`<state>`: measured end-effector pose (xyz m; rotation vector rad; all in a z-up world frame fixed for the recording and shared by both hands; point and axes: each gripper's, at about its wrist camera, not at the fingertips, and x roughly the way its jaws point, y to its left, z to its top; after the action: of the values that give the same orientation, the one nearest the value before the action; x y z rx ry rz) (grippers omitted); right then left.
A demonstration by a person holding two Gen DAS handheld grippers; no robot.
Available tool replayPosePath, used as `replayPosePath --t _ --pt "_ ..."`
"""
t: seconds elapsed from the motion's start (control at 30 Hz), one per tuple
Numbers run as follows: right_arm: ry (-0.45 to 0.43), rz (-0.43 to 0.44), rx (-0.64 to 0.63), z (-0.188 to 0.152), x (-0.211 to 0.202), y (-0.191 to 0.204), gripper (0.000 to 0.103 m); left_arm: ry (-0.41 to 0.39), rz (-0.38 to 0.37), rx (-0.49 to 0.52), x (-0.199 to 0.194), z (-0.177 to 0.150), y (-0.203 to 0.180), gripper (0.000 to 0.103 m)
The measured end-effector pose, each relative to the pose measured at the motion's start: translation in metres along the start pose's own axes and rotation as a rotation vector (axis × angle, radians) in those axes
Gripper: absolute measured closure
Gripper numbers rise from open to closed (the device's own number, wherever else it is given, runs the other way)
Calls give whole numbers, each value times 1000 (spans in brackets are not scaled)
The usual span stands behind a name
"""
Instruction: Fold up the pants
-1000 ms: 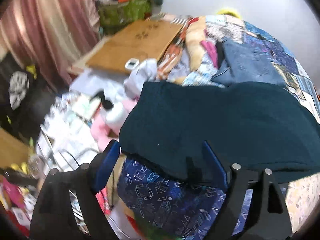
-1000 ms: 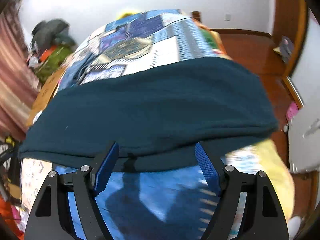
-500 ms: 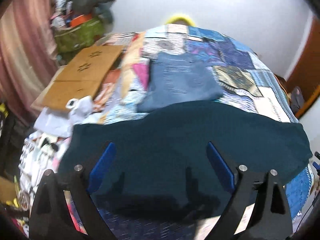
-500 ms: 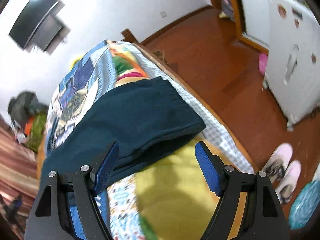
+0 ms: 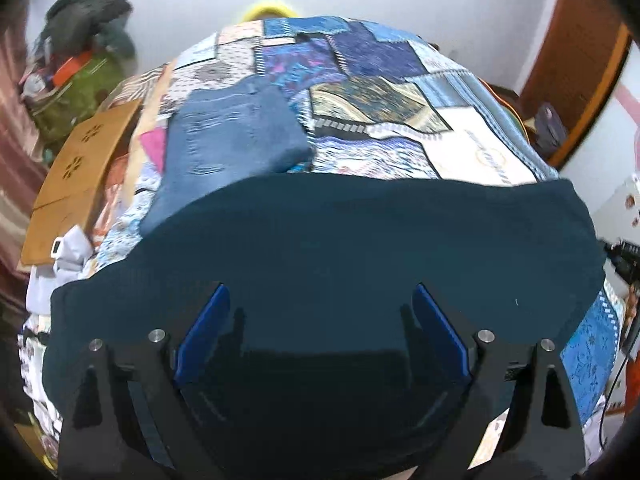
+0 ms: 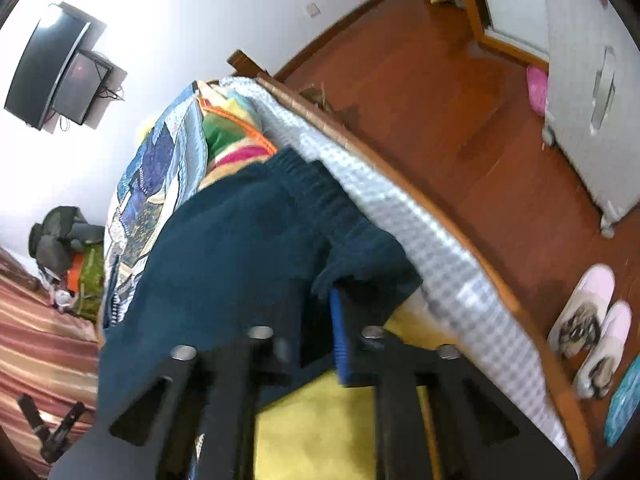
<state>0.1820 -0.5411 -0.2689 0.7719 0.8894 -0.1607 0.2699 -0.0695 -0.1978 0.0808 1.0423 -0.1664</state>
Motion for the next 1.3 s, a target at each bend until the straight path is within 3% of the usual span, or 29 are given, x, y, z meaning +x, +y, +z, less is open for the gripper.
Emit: replayPosePath --t 0.13,0.2,0.3,0.37,0.43,0.57,0.67,0.8,0.9,1.1,1.3 --pt "-6 -60 -59 1 -3 2 93 29 -12 29 11 -3 -15 10" --pt "-9 -100 -72 1 -5 3 87 41 -7 38 17 -5 -20 10" --pt "-10 -163 -42 1 -13 -2 68 32 -13 32 18 -7 -22 10" --pt "1 -153 -41 0 -20 -1 51 35 -25 22 19 -7 -20 9" --pt "6 -142 -61 -4 -27 7 50 37 -32 6 22 -7 -19 6" --pt "12 -86 -129 -18 -42 32 30 30 -32 -7 23 -8 -18 5" --pt "28 -20 -114 -30 -41 42 27 15 -19 2 22 -10 -20 5" --pt "86 62 -3 -39 -21 38 27 8 -23 2 21 -11 -20 5" --pt "130 61 72 -43 -2 30 27 9 -35 -6 21 -12 -18 5" --pt "118 78 153 -29 16 17 27 3 -45 -11 22 -13 -18 5" --pt "52 9 219 -9 20 6 43 3 -44 -11 22 -13 -17 4"
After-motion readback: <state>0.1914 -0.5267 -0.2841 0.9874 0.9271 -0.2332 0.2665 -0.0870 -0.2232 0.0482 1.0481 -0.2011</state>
